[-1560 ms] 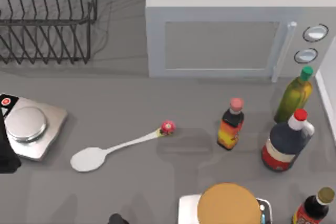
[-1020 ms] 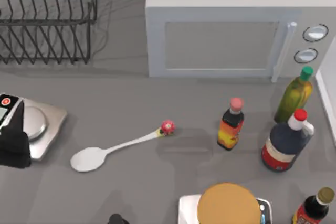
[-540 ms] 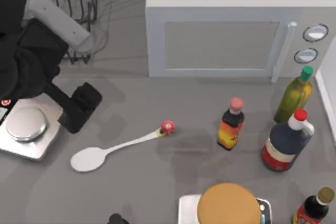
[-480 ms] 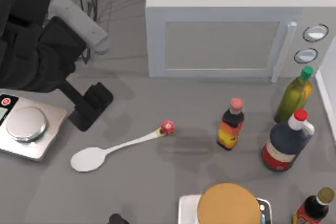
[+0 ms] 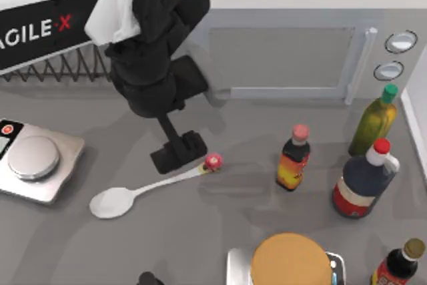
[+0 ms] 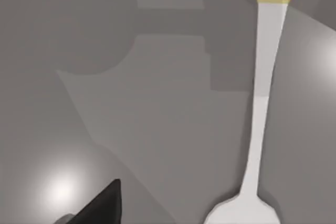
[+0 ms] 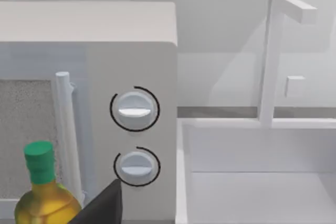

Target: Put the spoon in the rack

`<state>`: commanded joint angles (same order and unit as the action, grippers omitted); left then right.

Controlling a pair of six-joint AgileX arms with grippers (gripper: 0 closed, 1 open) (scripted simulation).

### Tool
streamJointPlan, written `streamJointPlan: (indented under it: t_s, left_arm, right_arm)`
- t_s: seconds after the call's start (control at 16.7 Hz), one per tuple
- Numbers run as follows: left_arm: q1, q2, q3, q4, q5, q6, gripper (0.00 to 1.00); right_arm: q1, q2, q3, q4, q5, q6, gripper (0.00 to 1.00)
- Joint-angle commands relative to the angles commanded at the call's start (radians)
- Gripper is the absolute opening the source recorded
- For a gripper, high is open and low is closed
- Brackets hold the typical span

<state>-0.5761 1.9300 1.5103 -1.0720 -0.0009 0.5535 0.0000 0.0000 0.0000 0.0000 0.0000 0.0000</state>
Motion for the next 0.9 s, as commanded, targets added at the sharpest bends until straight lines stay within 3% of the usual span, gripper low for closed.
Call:
streamJointPlan:
  t_s: [0.54, 0.9]
  left_arm:
    - [-0.017, 0.074, 0.056, -0.056, 0.005, 0.023, 1.00]
    - [-0.019, 0.158, -0.069, 0.164, 0.006, 0.025, 1.00]
  right_arm:
    - [0.000, 0.000, 0.000, 0.000, 0.000, 0.000, 1.00]
    - [0.000, 0.000, 0.000, 0.000, 0.000, 0.000, 1.00]
